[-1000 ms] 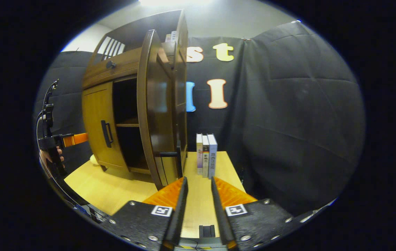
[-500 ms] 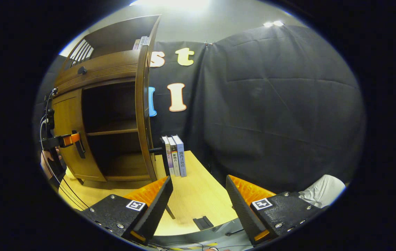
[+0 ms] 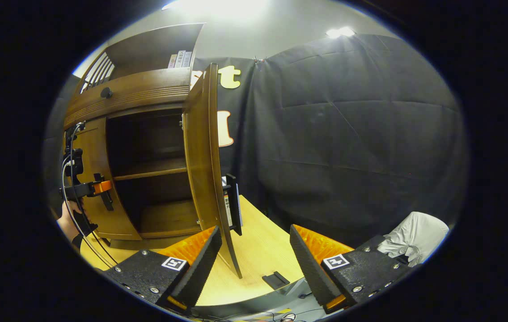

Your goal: Open the right door of the double-door shoe cabinet with the right hand, and open the left door with the left hand.

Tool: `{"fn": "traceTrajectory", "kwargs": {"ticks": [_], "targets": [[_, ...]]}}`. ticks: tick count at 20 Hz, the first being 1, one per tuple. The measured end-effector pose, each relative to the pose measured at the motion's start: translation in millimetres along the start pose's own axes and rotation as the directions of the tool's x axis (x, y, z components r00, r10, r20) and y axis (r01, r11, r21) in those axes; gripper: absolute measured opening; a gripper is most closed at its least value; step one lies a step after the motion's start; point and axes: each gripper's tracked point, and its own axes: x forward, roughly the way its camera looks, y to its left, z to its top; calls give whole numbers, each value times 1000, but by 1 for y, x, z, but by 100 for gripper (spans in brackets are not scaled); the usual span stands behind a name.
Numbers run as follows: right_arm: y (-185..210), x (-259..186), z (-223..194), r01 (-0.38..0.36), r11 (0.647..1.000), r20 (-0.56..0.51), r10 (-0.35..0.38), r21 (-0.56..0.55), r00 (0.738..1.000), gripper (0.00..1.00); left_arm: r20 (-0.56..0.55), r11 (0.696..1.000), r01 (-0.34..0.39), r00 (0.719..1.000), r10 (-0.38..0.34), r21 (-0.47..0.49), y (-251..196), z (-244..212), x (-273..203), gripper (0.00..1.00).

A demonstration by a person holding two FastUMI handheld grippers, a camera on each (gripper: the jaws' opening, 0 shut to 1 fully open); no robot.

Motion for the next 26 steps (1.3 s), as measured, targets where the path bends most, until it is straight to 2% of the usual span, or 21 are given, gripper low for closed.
{"fn": "traceTrajectory", "kwargs": {"ticks": [2,7,11,19,20,26], "targets": [[6,-3,-2,-2,1000,2,2,15,1000,95,5,1000,-12,1000,12,17,4,-8,4,56],[26,-1,-6,-40,999,7,40,28,999,94,2,1000,4,1000,-4,-12,3,-10,0,31],[33,6,-14,-57,998,-2,57,7,998,95,10,1000,9,1000,-9,-12,4,-7,-3,32],[78,12,-31,-182,983,-31,182,-19,983,94,16,999,40,999,-40,-26,2,-6,-6,32],[85,13,-31,-199,980,-30,199,-21,980,95,18,999,39,999,-38,-29,2,-6,-5,19],[121,18,-32,-293,954,-23,292,-60,956,95,33,999,28,999,-27,-46,5,-3,-8,28]]}}
